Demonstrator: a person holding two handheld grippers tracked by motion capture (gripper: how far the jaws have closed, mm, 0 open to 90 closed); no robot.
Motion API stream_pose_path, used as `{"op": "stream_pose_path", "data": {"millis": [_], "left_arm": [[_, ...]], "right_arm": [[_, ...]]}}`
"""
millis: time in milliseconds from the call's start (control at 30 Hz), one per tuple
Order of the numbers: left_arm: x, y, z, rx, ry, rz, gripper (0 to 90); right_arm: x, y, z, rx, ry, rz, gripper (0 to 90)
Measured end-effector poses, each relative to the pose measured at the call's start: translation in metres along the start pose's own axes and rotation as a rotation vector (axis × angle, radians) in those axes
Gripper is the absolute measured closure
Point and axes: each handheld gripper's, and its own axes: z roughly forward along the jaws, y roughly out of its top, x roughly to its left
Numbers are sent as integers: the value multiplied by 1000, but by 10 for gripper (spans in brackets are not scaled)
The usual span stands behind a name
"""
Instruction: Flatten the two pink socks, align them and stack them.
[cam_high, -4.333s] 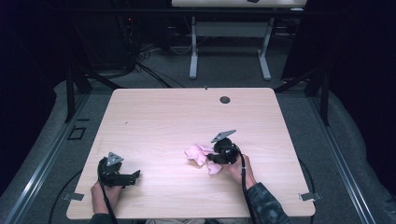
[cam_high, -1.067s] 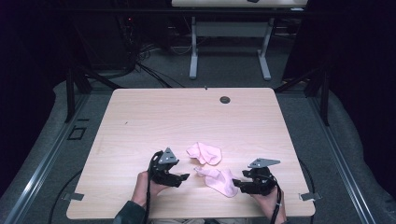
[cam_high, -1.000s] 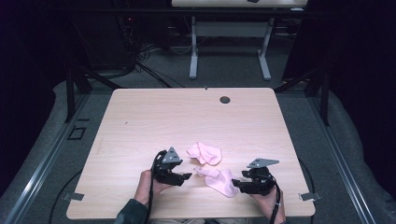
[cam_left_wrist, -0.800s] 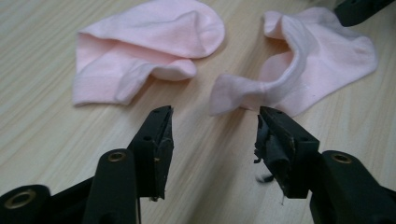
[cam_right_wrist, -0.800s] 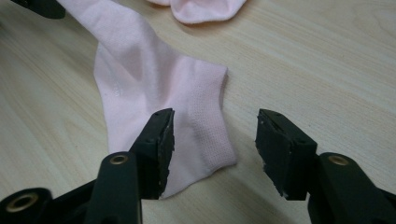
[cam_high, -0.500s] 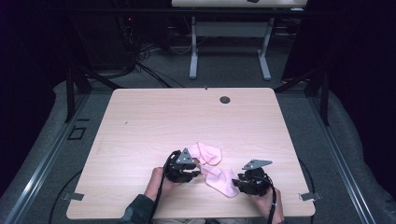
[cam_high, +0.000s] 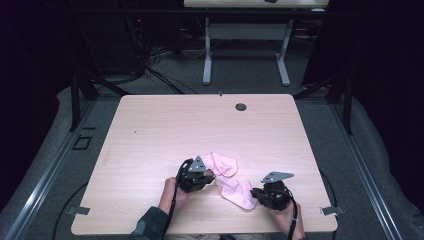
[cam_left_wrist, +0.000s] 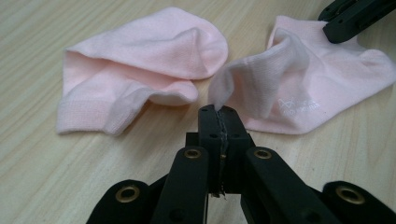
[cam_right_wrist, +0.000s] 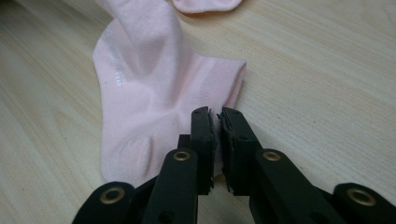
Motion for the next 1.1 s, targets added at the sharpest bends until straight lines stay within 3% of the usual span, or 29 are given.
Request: {"op": "stream_pose_path", "data": {"millis": [200,333,367,400,467,500,533,567,600,667,700,733,800,833,867,900,933,967,1067,1100], "left_arm": [[-5,-1,-19,-12,-3,-21,898],[-10,-3,-39,-8,-27,-56,898],[-13,-5,-49,-3,-47,-86,897],[-13,-5,-49,-3,-47,-86,898],[-16,-8,-59,7,-68,-118,898],[-19,-11,-68,16,-106,-170,898],[-19,-11,-68,16,-106,-170,898],[-21,-15,-77,44,-144,-228,898],[-21,-15,-77,44,-144,-228,898],[-21,-20,-82,65,-181,-287,897],[-19,-23,-83,67,-200,-321,897],[-15,-30,-81,87,-193,-358,895],[-12,-34,-77,100,-171,-377,892],[-6,-41,-68,117,-144,-399,866],[-6,-41,-68,117,-144,-399,814],[-3,-43,-65,124,-118,-411,814],[-1,-45,-63,130,-110,-423,740],[2,-46,-62,126,-83,-413,675],[2,-45,-64,116,-76,-406,543],[0,-42,-65,92,-65,-389,497]], "right_arm": [[-1,-1,-11,-48,4,4,847],[0,3,-27,-88,4,5,847],[1,4,-34,-101,8,9,847],[1,4,-34,-101,8,9,847],[3,6,-43,-112,31,17,847],[4,7,-46,-113,42,21,847],[6,8,-49,-111,55,22,847],[8,9,-51,-102,71,25,847],[8,9,-51,-102,71,25,847],[10,10,-52,-95,92,33,846],[10,12,-46,-63,103,42,843],[9,13,-40,-50,91,44,842],[8,13,-32,-29,93,50,839],[7,14,-15,6,62,30,818],[7,14,-15,6,62,30,818],[8,14,-7,22,30,22,794],[7,14,-1,28,11,9,749],[7,15,2,22,16,13,679],[7,14,-2,-6,9,13,628],[7,14,-8,-17,4,14,603]]}}
